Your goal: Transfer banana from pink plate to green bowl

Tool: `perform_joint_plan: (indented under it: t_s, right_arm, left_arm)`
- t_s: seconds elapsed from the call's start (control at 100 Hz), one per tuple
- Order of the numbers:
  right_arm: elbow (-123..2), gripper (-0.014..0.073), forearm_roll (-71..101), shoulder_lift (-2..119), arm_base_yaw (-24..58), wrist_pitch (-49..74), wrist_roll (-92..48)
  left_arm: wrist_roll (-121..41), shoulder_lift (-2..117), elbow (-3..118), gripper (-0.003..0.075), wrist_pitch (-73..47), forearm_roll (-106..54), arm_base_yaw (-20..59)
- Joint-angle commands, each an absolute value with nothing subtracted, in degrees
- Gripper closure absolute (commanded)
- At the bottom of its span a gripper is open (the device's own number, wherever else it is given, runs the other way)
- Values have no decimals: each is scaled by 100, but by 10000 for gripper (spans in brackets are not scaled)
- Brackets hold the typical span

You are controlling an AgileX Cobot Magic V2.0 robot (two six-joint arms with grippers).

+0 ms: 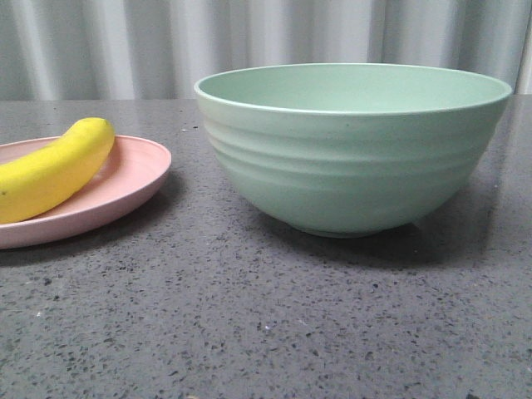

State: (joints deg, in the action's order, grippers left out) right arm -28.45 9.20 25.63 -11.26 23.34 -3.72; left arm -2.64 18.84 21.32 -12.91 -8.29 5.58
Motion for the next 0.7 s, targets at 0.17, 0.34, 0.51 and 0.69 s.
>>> perform_joint_plan:
  t_s: [0.17,0.34,0.51,0.69]
  right_arm:
    - [-3336,665,889,3594,-1141,1656,-448]
    - [-3336,665,889,3862,-1141,1753,-448]
    - [-3336,665,964,3926,-1141,1854,-448]
    - [-3336,665,964,3926,-1141,1864,-448]
  left_arm:
    - [-224,2737,2391,741,-311,-837,556]
    - [-224,2997,2391,740,-86,-837,556]
    - [-224,3160,2391,612,35,-847,556]
    - [-224,3356,2391,290,350,-1043,556]
